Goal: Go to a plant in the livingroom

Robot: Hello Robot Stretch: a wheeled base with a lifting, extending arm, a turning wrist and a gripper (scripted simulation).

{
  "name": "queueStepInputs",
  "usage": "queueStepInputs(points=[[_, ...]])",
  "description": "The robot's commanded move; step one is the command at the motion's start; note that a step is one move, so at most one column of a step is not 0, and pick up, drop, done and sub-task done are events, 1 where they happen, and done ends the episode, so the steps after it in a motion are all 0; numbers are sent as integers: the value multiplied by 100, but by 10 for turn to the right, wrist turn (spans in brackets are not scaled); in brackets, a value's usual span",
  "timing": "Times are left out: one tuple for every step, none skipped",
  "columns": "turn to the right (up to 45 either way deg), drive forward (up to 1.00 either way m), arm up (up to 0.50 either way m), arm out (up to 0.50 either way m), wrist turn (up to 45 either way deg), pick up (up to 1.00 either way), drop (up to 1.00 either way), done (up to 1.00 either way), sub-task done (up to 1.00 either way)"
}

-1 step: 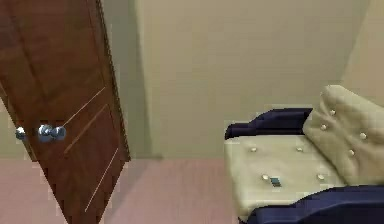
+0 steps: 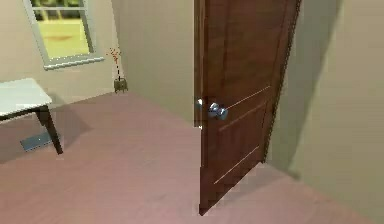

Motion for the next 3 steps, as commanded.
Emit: queueStepInputs(points=[[-150,0,0,0,0,0,0,0,0],[0,65,0,0,0,0,0,0,0],[30,0,0,0,0,0,0,0,0]])
